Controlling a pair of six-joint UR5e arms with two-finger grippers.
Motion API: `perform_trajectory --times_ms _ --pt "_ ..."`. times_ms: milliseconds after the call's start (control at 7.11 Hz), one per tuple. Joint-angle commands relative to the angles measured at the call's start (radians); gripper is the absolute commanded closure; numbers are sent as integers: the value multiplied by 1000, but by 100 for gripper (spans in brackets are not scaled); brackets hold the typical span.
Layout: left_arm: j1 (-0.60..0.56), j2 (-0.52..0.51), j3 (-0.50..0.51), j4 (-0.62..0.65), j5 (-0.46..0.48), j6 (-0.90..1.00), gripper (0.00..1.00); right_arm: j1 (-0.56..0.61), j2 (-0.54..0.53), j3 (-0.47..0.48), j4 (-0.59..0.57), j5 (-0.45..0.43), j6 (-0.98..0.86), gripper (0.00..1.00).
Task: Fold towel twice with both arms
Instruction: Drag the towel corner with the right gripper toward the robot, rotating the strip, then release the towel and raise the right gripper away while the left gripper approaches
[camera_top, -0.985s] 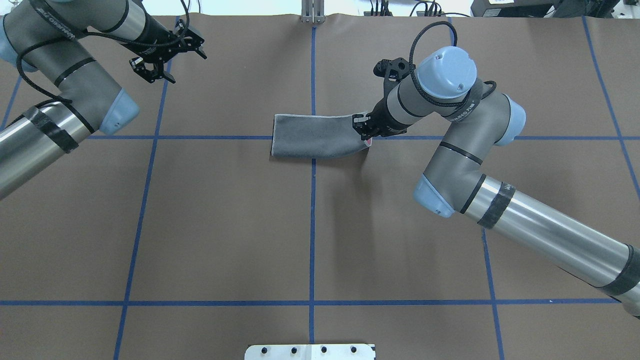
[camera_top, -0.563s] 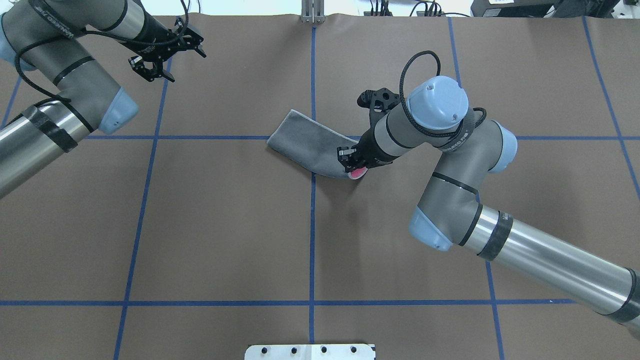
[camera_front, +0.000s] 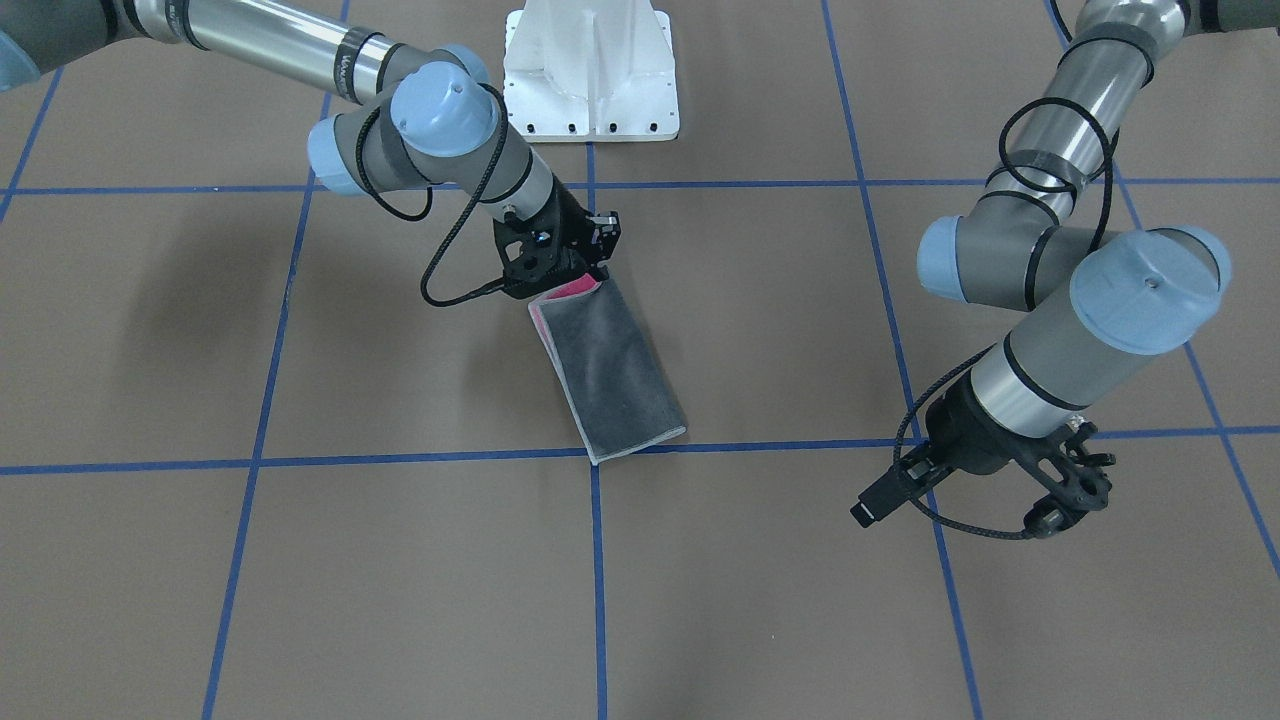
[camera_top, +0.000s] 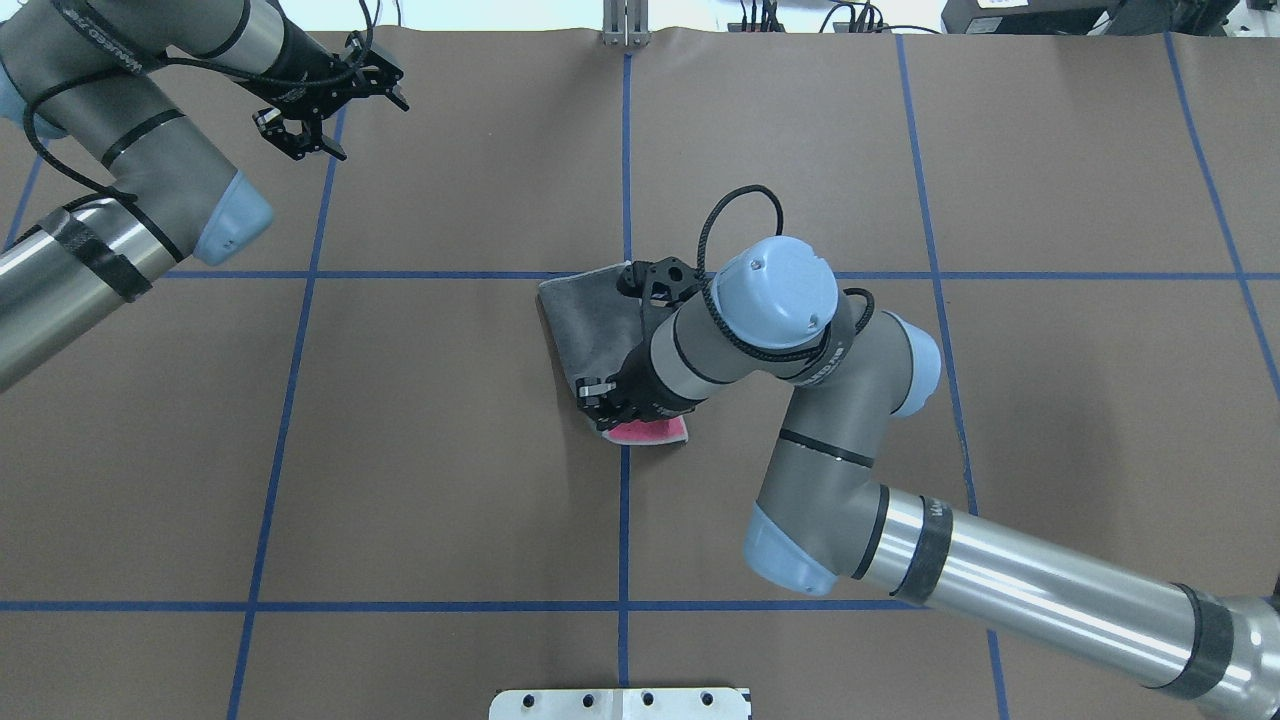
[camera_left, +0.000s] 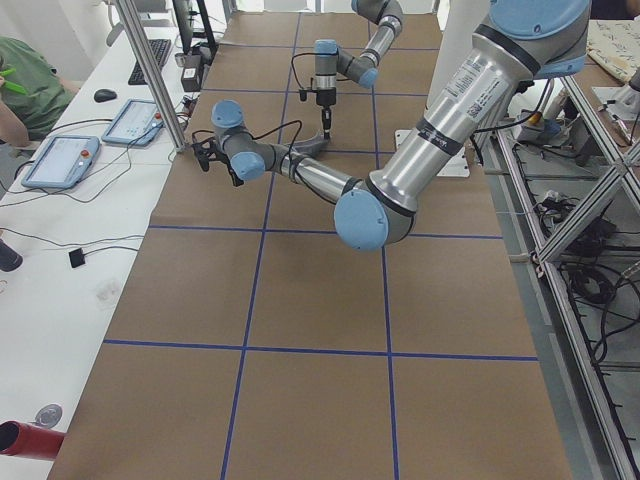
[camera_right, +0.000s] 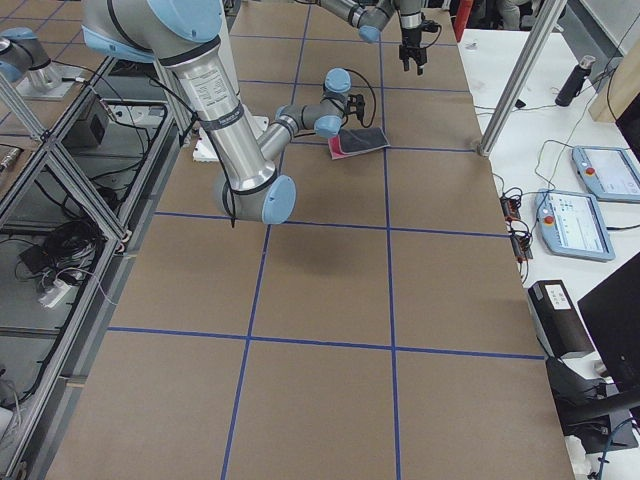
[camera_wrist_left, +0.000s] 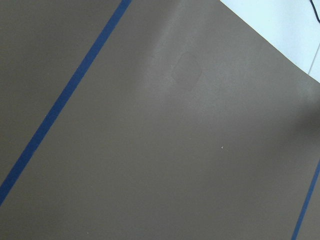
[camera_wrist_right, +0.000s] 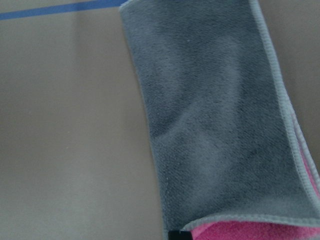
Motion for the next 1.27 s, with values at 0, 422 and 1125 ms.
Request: perform_trajectory --times_ms 0,422,1125 --pt "-9 0 -6 1 0 0 1 -111 69 -8 -3 -99 67 100" --pt "-8 -3 -6 0 0 1 0 -133 86 -31 -1 -134 78 1" --pt "-8 5 -72 12 -35 -19 0 183 74 -29 -74 59 46 0"
